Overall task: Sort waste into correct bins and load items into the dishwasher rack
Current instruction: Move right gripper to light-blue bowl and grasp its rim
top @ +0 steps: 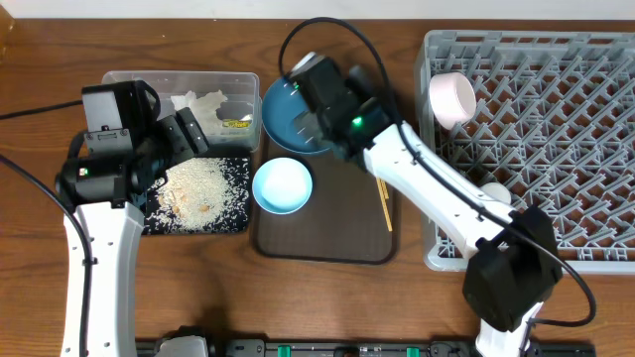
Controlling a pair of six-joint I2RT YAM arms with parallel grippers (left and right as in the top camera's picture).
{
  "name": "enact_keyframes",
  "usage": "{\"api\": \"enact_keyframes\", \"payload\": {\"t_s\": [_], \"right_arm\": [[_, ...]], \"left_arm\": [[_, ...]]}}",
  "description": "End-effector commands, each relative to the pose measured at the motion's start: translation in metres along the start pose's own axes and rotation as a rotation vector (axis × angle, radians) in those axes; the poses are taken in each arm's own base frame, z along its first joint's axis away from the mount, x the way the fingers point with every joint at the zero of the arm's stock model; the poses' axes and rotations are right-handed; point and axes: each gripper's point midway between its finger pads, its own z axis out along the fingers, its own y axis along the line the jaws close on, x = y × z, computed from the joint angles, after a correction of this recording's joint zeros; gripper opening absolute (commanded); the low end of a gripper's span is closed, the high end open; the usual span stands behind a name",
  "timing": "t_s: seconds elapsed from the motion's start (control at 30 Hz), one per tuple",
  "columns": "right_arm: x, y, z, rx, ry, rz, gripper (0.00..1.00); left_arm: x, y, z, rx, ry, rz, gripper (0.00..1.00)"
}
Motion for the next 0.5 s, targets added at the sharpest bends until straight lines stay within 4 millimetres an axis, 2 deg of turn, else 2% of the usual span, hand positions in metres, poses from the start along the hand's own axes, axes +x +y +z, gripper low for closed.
{"api": "enact_keyframes", "payload": {"t_s": [0.0,0.03,0.1,0.23,0.3,0.47], "right_arm": [[0.003,0.087,-0.014,-0.481,0.07,0.267,0.99],[0.006,0.093,-0.012,-0.493,0.094,0.304,0.95],[0.021,0.1,-0.001,-0.447,0.167,0.38,0.72],[0.063,0.084,0.024,-0.19,0.305,0.553,0.44],[0.077,0.077,0.03,-0.118,0.341,0.592,0.4],[0.106,0.077,0.048,-0.057,0.436,0.615,0.42]], "left_arm": [[-0.005,0.001,-0.002,-0.007,-0.011,-0.001,0.91],[-0.005,0.001,-0.002,-0.008,-0.011,-0.001,0.91],[-0.005,0.001,-0.002,-0.007,-0.011,-0.001,0.91],[-0.005,0.001,-0.002,-0.007,-0.011,-0.001,0.91],[-0.005,0.001,-0.002,-0.008,-0.011,-0.001,0.91],[-0.005,0.001,-0.002,-0.007,-0.011,-0.001,0.91]]}}
